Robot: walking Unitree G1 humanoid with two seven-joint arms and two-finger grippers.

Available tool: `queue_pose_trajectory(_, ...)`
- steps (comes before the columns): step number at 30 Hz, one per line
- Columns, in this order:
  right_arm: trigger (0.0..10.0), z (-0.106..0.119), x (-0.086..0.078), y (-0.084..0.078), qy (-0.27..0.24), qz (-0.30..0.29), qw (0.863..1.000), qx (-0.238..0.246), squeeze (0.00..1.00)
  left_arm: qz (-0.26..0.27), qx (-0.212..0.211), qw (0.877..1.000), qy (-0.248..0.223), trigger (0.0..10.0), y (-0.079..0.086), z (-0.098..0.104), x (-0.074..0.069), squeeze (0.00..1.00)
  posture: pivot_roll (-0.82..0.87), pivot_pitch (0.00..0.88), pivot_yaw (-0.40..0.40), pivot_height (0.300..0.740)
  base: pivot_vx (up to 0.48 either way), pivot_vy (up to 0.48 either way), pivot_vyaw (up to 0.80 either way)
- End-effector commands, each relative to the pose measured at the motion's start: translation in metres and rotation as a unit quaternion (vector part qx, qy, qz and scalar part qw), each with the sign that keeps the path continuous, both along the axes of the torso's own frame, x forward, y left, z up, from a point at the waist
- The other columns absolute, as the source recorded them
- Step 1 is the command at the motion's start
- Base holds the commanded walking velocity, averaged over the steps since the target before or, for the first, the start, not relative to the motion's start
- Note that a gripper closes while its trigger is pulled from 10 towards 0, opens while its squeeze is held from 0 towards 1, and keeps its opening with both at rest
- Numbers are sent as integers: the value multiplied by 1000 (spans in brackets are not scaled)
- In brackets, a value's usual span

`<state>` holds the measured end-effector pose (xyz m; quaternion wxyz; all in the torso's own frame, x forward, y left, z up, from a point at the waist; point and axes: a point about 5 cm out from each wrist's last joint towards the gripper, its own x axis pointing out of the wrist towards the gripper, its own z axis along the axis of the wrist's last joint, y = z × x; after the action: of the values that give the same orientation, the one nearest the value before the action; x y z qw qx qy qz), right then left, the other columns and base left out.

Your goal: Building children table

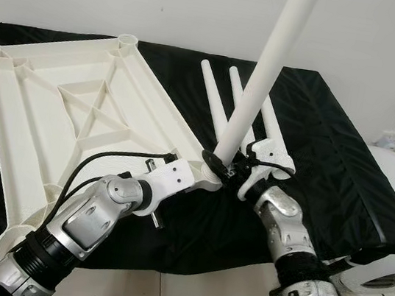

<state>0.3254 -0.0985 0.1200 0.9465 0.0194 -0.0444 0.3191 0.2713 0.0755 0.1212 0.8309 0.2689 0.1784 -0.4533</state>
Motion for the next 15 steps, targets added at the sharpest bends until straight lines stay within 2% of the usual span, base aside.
queue_pose_trajectory(1,10000,6,0,10,-8,-9,1000,6,0,-17,4,999,29,10000,-5,-11,-7,0,26,4,-92,740,0,0,0)
queue_pose_trajectory(8,10000,13,-5,32,-2,-86,996,32,0,-19,1,999,31,10000,-6,-11,-9,0,20,10,-85,740,0,0,0)
queue_pose_trajectory(15,10000,12,-9,47,8,-127,991,33,0,-21,1,999,32,10000,-7,-12,-9,0,26,5,-88,740,0,0,0)
